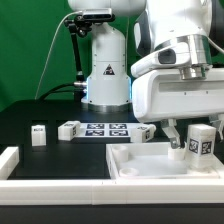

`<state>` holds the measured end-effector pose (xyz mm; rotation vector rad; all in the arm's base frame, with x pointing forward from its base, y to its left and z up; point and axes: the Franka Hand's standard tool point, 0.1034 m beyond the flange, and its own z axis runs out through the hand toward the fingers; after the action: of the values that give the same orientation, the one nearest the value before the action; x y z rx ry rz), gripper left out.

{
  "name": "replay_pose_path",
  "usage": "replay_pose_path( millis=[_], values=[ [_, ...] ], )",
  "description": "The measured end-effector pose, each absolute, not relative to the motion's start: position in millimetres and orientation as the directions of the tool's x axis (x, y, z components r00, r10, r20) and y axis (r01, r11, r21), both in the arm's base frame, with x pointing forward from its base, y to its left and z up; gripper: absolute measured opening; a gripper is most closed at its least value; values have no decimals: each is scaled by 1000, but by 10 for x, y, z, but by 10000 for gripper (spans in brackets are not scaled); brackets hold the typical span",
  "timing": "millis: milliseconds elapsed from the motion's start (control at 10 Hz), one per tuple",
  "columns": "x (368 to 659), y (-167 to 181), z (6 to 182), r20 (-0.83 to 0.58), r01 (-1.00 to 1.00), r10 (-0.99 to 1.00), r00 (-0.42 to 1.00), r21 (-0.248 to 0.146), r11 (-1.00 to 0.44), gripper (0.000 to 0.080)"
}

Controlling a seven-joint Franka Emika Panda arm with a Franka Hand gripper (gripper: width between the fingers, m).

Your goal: Assemble one leg

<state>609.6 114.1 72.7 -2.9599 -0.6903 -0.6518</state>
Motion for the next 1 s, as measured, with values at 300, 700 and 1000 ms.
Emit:
replay_pose_path(
  millis=[300,700,1000],
  values=[
    [6162,1237,839,376,426,408,832,37,-904,649],
    [6138,1258,812,104,426,419,902,-64,-902,649],
    [6193,1242,786,47,423,421,906,-84,-902,649]
  ],
)
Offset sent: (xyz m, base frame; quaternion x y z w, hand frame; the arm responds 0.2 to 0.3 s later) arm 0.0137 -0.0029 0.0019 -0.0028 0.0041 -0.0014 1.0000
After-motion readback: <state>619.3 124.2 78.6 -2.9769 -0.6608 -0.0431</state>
